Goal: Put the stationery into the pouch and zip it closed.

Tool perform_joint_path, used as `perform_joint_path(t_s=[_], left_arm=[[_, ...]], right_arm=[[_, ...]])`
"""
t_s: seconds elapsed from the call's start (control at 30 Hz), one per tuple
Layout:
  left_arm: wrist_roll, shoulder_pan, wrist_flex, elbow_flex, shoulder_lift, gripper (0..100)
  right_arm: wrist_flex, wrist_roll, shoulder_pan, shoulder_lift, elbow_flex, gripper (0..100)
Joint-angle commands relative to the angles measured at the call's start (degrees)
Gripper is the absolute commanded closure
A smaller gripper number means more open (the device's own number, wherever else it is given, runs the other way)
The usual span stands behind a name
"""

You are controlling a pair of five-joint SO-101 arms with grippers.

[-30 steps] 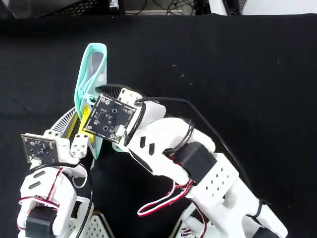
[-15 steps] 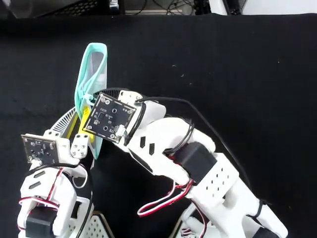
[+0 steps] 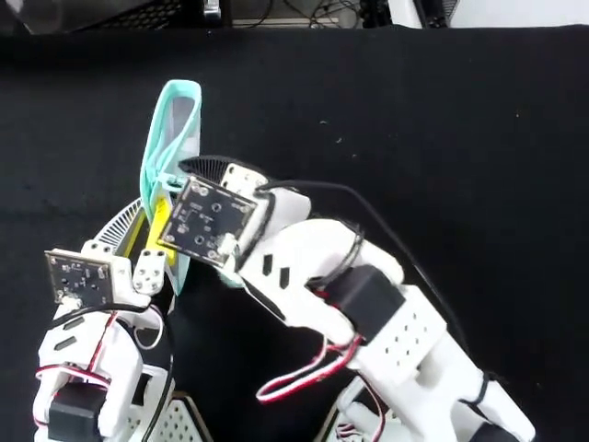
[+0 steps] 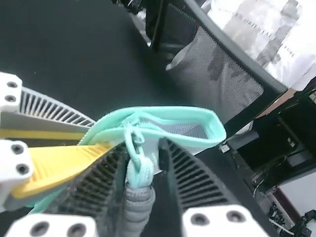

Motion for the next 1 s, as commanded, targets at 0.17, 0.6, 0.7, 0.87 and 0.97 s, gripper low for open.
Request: perform_joint_path(t_s=[0.17,0.6,0.7,0.87,0.97], left_arm=[[-0.7,0.31,-0.09,0.48,-0.09,97],[-0.7,0.31,0.0,0.4,-0.09,97],[-0.7,0.31,0.18,0.4,-0.09,97],[-0.7,0.31,0.18,0.48,-0.09,97],[-0.44,0.4,0.18,0.4,-0.09,97]], right_arm=[[-0.35,0.0,0.79,0.92,-2.59,88.8],[-0.53,0.44,1.23,1.27,-2.68,97.0],[-0.26,0.18,2.64,1.01,-3.82,98.5],[-0.53,0.0,4.84,0.92,-4.79,98.6],[-0.62,0.0,4.84,0.92,-5.05,98.6]])
